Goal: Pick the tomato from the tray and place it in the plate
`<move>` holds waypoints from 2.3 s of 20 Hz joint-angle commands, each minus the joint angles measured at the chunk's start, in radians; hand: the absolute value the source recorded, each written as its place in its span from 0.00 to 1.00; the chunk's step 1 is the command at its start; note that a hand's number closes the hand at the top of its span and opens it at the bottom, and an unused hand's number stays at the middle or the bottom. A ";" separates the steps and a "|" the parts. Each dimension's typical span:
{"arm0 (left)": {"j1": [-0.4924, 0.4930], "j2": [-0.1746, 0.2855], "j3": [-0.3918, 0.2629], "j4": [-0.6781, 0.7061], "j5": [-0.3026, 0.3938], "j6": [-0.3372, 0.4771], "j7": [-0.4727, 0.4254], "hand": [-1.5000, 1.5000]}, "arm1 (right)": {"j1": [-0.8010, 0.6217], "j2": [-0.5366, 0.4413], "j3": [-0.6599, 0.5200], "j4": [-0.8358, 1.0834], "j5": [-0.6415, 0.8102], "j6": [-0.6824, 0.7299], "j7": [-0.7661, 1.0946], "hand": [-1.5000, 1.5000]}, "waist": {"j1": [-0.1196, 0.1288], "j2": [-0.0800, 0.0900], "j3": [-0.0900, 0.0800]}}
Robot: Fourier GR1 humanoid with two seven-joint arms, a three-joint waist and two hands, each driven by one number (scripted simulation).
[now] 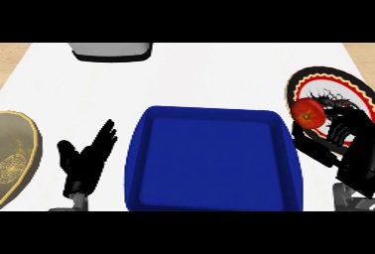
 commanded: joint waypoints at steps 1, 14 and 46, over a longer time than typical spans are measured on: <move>0.004 -0.024 -0.017 0.017 -0.007 0.013 0.025 0.50 | -0.082 -0.054 -0.144 0.183 -0.144 -0.053 -0.138 1.00 | 0.004 0.005 -0.004; 0.007 -0.021 -0.021 0.041 -0.012 -0.015 -0.010 0.50 | -0.417 -0.135 -0.453 0.953 -0.554 0.111 -0.829 1.00 | 0.027 0.014 -0.002; 0.034 0.028 0.014 -0.038 0.016 -0.053 0.050 0.50 | -0.456 -0.394 -0.709 1.527 -0.799 1.008 -1.179 0.00 | 0.012 0.006 -0.002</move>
